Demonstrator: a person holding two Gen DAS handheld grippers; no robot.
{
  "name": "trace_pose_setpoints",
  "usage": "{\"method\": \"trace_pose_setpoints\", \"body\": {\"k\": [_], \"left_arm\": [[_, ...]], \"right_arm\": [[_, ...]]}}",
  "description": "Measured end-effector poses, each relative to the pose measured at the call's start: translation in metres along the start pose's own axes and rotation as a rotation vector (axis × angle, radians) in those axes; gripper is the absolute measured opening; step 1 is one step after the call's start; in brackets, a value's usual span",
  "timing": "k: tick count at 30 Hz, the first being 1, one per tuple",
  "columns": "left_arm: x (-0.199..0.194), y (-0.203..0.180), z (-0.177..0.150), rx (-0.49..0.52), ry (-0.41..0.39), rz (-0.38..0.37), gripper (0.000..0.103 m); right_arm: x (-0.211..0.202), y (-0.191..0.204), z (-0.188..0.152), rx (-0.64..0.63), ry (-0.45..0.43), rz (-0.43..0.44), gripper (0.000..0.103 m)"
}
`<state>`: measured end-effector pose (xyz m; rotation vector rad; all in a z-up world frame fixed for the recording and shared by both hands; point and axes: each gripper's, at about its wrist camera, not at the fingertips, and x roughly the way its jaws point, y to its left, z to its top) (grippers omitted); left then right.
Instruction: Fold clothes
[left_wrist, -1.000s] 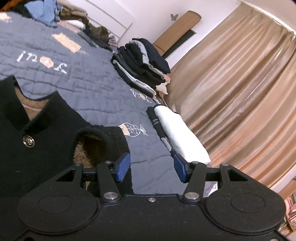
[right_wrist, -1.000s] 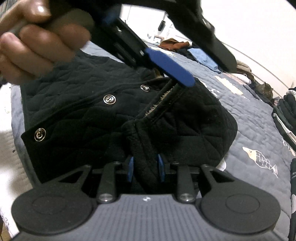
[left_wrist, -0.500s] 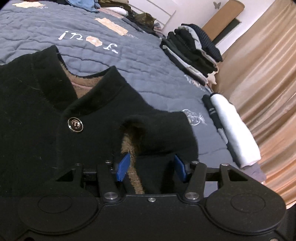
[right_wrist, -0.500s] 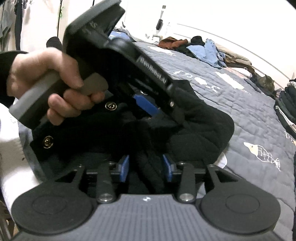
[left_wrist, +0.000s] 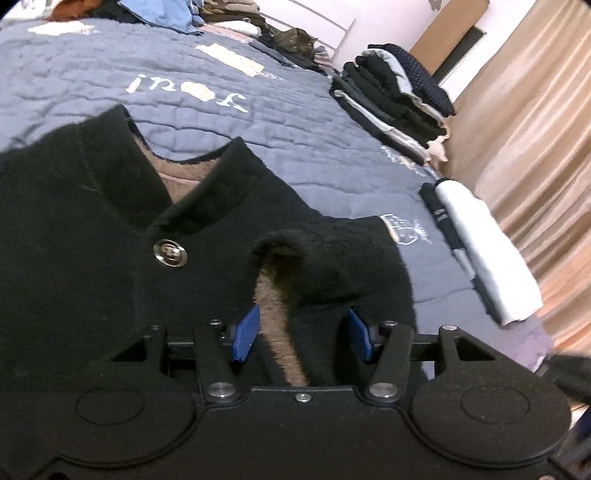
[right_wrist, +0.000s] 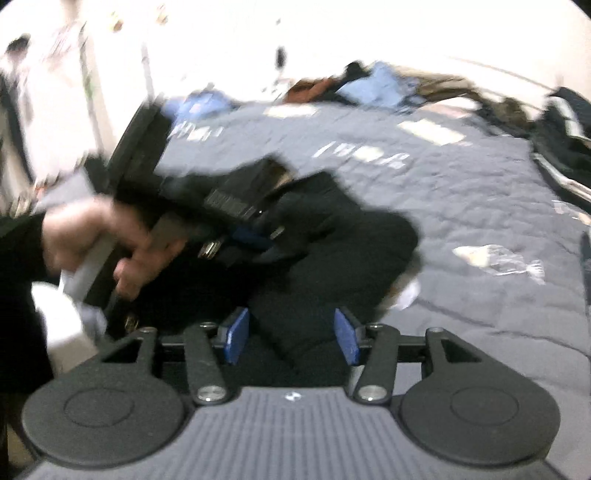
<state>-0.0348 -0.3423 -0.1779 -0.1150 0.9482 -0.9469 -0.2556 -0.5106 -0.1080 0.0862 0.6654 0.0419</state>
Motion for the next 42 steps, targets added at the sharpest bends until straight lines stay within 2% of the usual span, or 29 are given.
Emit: {"method": "trace_pose_setpoints", "body": {"k": [3, 6, 9, 11, 13, 15, 16, 20, 22, 26, 30, 33, 42], "left_arm": [[-0.004, 0.007, 0.001, -0.021, -0.001, 0.028, 0.053], [-0.005, 0.004, 0.000, 0.011, -0.001, 0.046, 0.053], [-0.005, 0.000, 0.000, 0.035, -0.003, 0.054, 0.053], [-0.008, 0.002, 0.002, 0.019, -0.018, 0.025, 0.053], [-0.012, 0.005, 0.007, -0.005, -0.040, -0.019, 0.054], [-0.014, 0.007, 0.012, -0.022, -0.060, -0.046, 0.064], [-0.015, 0.007, 0.015, -0.024, -0.073, -0.060, 0.065], [-0.013, 0.005, 0.024, -0.011, -0.086, -0.119, 0.069], [-0.008, 0.001, 0.026, 0.016, -0.085, -0.122, 0.073], [0.009, -0.008, 0.025, 0.103, -0.050, -0.088, 0.071], [0.015, -0.007, 0.023, 0.099, 0.046, -0.079, 0.071], [0.006, -0.008, 0.017, 0.101, 0.104, -0.075, 0.071], [-0.016, -0.009, -0.013, -0.044, 0.211, -0.204, 0.071]], "right_arm": [[0.005, -0.022, 0.006, 0.075, -0.070, -0.049, 0.057], [0.015, -0.044, 0.013, 0.152, -0.133, -0.093, 0.057], [0.036, -0.061, 0.022, 0.187, -0.137, -0.108, 0.057], [0.050, -0.068, 0.030, 0.196, -0.143, -0.137, 0.057], [0.066, -0.078, 0.033, 0.233, -0.135, -0.110, 0.057], [0.081, -0.086, 0.035, 0.274, -0.107, -0.073, 0.057], [0.088, -0.090, 0.035, 0.289, -0.094, -0.058, 0.057], [0.106, -0.102, 0.032, 0.371, -0.050, -0.017, 0.058], [0.114, -0.106, 0.030, 0.404, -0.015, -0.016, 0.059], [0.121, -0.110, 0.029, 0.452, 0.014, 0.011, 0.062], [0.123, -0.116, 0.028, 0.515, 0.027, 0.044, 0.063], [0.124, -0.129, 0.022, 0.612, 0.030, 0.095, 0.063], [0.133, -0.136, 0.017, 0.710, 0.033, 0.136, 0.063]]}}
